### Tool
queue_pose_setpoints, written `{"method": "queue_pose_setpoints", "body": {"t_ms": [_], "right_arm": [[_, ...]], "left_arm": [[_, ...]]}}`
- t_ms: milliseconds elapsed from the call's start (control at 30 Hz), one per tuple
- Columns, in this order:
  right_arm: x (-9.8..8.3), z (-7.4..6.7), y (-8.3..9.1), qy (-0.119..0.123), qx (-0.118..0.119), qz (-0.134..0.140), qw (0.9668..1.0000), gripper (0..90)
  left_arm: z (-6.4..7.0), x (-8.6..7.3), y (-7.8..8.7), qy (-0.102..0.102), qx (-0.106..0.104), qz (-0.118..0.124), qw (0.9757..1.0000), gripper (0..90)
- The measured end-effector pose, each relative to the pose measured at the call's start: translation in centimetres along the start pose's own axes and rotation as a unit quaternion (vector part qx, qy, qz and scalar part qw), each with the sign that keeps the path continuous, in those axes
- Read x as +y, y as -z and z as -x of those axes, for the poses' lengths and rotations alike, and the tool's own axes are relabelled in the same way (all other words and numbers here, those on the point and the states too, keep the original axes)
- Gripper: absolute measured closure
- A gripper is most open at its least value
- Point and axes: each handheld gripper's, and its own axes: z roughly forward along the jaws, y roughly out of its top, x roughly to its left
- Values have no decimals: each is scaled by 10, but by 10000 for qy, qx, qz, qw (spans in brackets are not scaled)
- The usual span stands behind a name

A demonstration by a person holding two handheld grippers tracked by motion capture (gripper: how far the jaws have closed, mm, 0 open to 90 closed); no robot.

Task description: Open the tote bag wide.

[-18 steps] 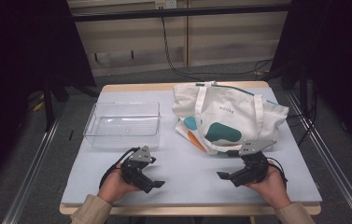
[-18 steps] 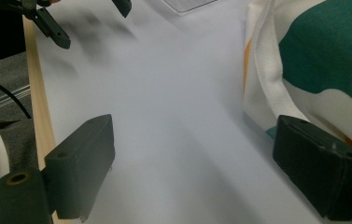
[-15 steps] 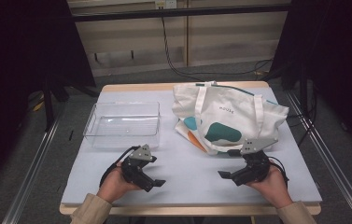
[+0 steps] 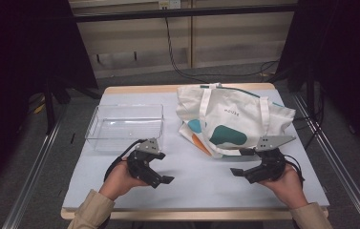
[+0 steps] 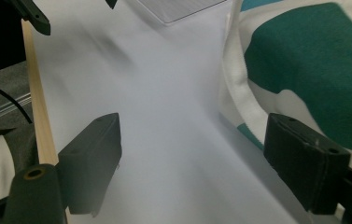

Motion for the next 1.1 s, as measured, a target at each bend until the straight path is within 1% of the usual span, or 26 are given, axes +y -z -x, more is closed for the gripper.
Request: {"method": "queue_pose_setpoints", "body": {"t_ms": [67, 100, 133, 200, 267, 300, 333, 400, 433, 533, 567, 600, 633, 667, 700, 733, 767, 800, 833, 867, 900, 967, 1000, 1067, 1100], "right_arm": [[1, 1, 2, 8, 9, 29, 10000, 188], [4, 2, 6, 46, -53, 67, 10000, 187], [4, 2, 6, 46, -53, 67, 10000, 188], [5, 5, 8, 20, -106, 92, 9999, 187], [5, 7, 9, -3, -118, 129, 9998, 187], [5, 9, 9, 19, -129, 99, 9999, 185], [5, 10, 9, 21, -173, 67, 9998, 185], [6, 13, 9, 17, -203, 46, 9998, 186], [7, 15, 9, 39, -218, 50, 9997, 190], [11, 18, 11, 18, -228, 63, 9997, 194], [13, 19, 11, 22, -218, 80, 9997, 195], [14, 19, 11, 17, -215, 99, 9997, 195], [16, 20, 11, 31, -231, 119, 9997, 197], [17, 21, 10, 19, -221, 100, 9997, 197], [19, 22, 9, 25, -225, 119, 9997, 198], [20, 22, 8, 20, -215, 108, 9997, 198], [20, 22, 8, 20, -215, 108, 9997, 198], [22, 22, 5, 24, -207, 101, 9997, 197], [22, 22, 5, 24, -207, 101, 9997, 197], [23, 22, 3, 14, -202, 100, 9997, 199], [23, 22, 2, 17, -214, 76, 9997, 200], [25, 22, -2, -13, -280, 81, 9996, 216], [26, 23, -4, -16, -264, 71, 9996, 217], [28, 24, -6, -8, -263, 71, 9996, 220], [29, 25, -7, 3, -271, 58, 9996, 223]], "left_arm": [[-2, 7, -1, -10, -60, 48, 10000, 97], [-3, 10, -1, -39, -52, 34, 10000, 97], [-4, 13, -1, -103, -21, -47, 9999, 97], [-6, 19, -2, -74, -85, -10, 9999, 97], [-7, 22, -4, -94, -111, -55, 9999, 98], [-8, 24, -4, -154, -72, -64, 9998, 98], [-9, 25, -4, -172, -74, -124, 9997, 98], [-11, 27, -4, -101, -78, -52, 9999, 101], [-13, 29, -3, -96, -96, -84, 9999, 103], [-17, 33, -2, -73, -43, -89, 9999, 108], [-18, 34, -1, -123, -38, -101, 9999, 108], [-19, 35, -1, -80, -13, -88, 9999, 110], [-20, 36, -1, -63, 1, -69, 10000, 111], [-23, 38, 1, -146, 29, -164, 9998, 111], [-24, 38, 1, -105, 38, -138, 9998, 111], [-25, 39, 3, -143, 55, -172, 9997, 111], [-26, 40, 3, -71, 36, -116, 9999, 111], [-27, 41, 3, -72, 44, -90, 9999, 112], [-27, 43, 4, -55, 44, -127, 9999, 112], [-29, 44, 5, -141, 55, -160, 9998, 114], [-29, 45, 5, -87, 72, -117, 9999, 115], [-31, 47, 7, -169, 53, -209, 9996, 115], [-31, 48, 7, -132, 78, -178, 9997, 115], [-33, 50, 7, -175, 107, -195, 9996, 117], [-34, 51, 8, -162, 92, -230, 9996, 117]]}}
